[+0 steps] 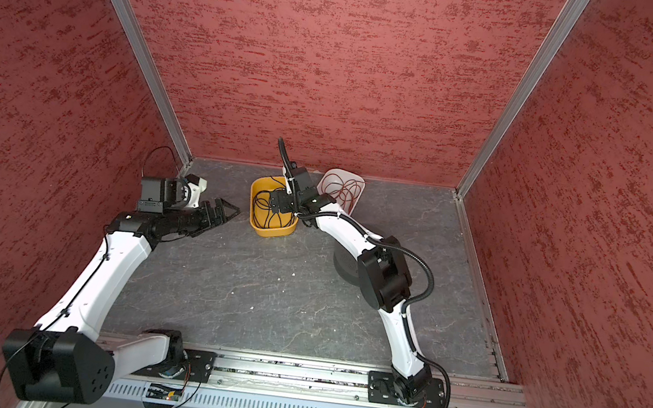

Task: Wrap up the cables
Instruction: 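Reach the right gripper into the yellow tub and grasp the black cable, then lift the black cable out of the yellow tub with the right gripper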

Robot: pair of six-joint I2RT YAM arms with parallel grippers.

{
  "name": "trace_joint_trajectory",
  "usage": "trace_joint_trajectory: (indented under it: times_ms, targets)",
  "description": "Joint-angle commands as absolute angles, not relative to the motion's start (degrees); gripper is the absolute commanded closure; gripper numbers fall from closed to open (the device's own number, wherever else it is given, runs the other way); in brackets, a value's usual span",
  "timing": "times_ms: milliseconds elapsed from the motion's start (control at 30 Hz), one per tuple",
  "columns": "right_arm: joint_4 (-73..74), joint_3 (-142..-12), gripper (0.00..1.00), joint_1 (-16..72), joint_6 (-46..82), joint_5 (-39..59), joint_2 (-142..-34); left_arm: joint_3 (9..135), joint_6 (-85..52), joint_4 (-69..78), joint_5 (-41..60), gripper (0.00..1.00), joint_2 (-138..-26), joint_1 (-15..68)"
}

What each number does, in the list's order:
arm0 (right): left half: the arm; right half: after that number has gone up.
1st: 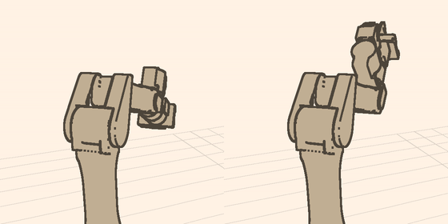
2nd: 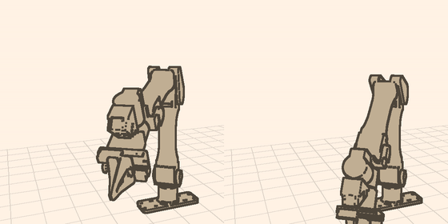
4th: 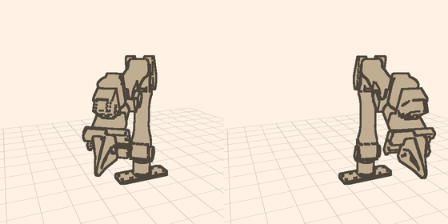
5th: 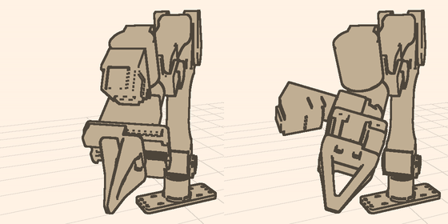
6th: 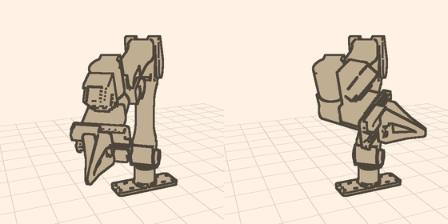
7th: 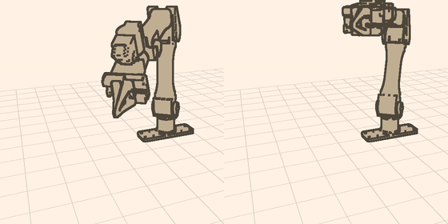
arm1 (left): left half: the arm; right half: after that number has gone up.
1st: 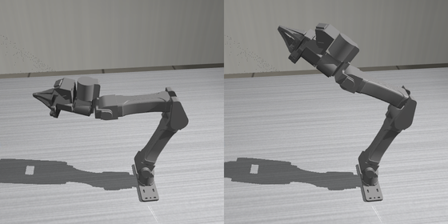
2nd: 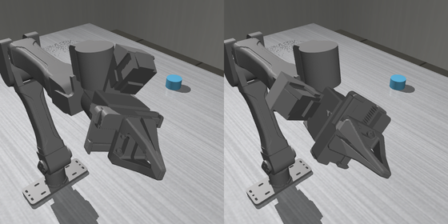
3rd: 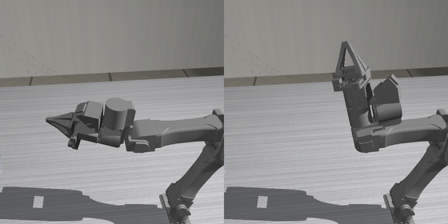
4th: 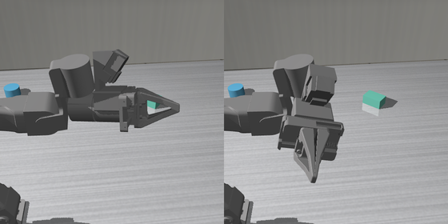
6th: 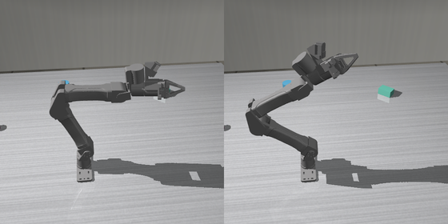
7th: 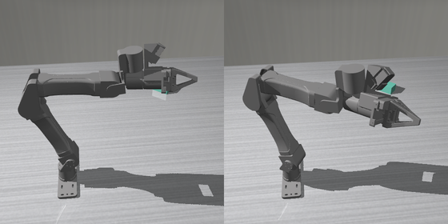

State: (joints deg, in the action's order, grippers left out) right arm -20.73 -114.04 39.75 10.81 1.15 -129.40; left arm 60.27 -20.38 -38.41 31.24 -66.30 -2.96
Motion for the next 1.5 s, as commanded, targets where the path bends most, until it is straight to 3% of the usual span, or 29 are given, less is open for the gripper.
trace_joint_trajectory:
  times_ms: [0, 400, 633, 767, 1067, 1167, 1300, 1400, 1467]
  targets:
    - [-24.9, -119.8, 0.07, 40.6, 7.9, 3.9, -133.9, 59.6, -20.7, -36.5, 32.3, 0.00, -65.4, -3.5]
    - [-36.3, -142.7, 0.04, 40.9, 3.6, 5.7, -151.8, 59.4, -20.9, -37.3, 31.8, 0.00, -67.0, -3.0]
    - [-34.7, -143.8, 0.03, 40.9, 1.9, 3.0, -155.2, 59.3, -21.0, -37.2, 31.5, 0.00, -67.1, -2.9]
    - [-36.2, -144.9, 0.11, 40.9, 1.9, 2.1, -156.6, 59.2, -21.0, -37.2, 31.6, 0.00, -67.3, -3.0]
    - [-44.6, -148.1, 0.14, 40.9, -0.2, -0.5, -160.2, 59.3, -21.1, -37.3, 31.3, 0.00, -67.6, -2.9]
    - [-44.9, -148.1, 0.23, 40.8, -0.1, -1.0, -160.7, 59.3, -21.1, -37.3, 31.3, 0.00, -67.6, -2.9]
    - [-44.1, -148.1, 0.48, 40.8, 0.2, -0.2, -161.0, 59.3, -21.0, -37.5, 31.0, 0.00, -67.6, -2.7]
    - [-42.6, -148.2, 0.73, 40.7, 0.3, -0.6, -160.6, 59.4, -20.8, -37.6, 30.6, 0.00, -67.5, -2.6]
    - [-41.3, -148.2, 0.78, 40.7, 0.9, -1.0, -159.8, 59.4, -20.7, -37.9, 30.4, 0.00, -67.3, -2.6]
